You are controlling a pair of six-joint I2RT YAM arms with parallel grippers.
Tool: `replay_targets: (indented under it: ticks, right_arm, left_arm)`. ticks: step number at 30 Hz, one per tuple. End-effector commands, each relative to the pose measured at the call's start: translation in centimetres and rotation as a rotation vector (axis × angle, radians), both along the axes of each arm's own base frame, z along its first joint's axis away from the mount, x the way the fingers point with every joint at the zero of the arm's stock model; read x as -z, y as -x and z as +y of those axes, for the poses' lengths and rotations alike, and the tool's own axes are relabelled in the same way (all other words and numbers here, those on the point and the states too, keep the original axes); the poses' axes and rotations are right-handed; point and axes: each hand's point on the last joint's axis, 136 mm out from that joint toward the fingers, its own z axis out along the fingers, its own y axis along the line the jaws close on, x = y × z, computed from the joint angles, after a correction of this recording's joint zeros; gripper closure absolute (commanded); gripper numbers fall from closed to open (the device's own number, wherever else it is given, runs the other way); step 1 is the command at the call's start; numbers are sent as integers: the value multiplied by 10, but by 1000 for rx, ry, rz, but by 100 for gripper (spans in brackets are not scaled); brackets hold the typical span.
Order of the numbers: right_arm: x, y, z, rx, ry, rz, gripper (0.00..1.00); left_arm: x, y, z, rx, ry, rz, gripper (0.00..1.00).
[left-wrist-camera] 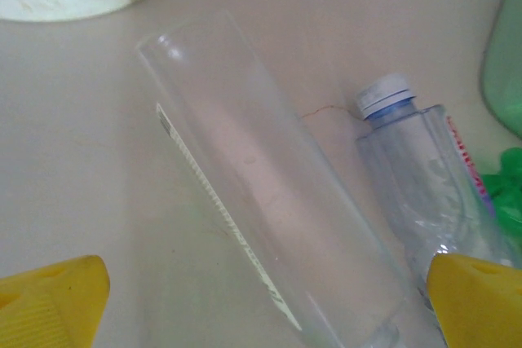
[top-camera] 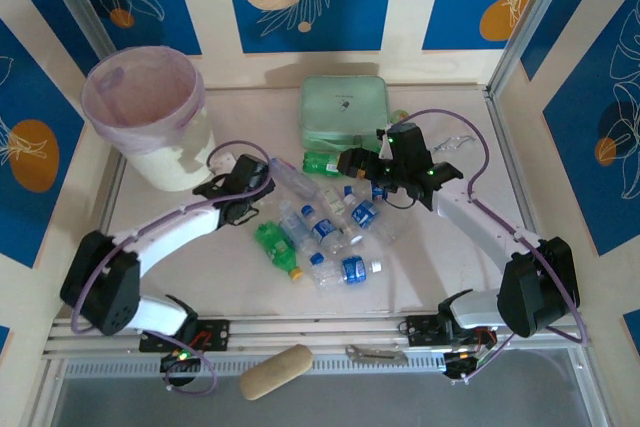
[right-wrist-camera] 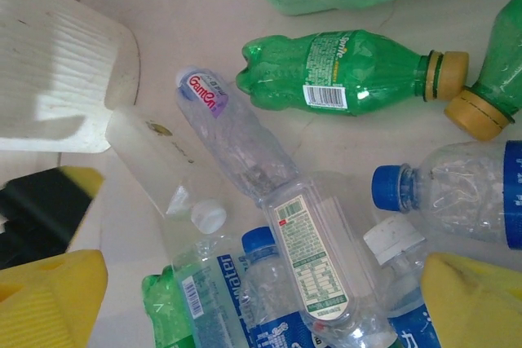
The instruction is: Put the plastic bottles in the bin
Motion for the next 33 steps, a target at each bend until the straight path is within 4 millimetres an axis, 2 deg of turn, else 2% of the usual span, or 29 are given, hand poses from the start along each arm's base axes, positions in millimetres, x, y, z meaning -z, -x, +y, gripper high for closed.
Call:
replay_targets:
  ticks: [1, 12, 25, 33]
  right_arm:
    - [-6, 7, 1, -41, -1, -39, 1]
    - [1, 15, -22, -3, 36, -55, 1]
    - [0, 16, -43, 40, 8, -71, 1]
    - [-3, 17, -45, 42, 9, -71, 1]
  left_arm:
    - [-4, -22, -15, -70, 78, -38, 1]
    - [24, -50, -22, -140, -4, 25, 1]
    - [56, -48, -10, -181, -82, 101, 0]
    - [73, -51, -8, -184, -100, 119, 6]
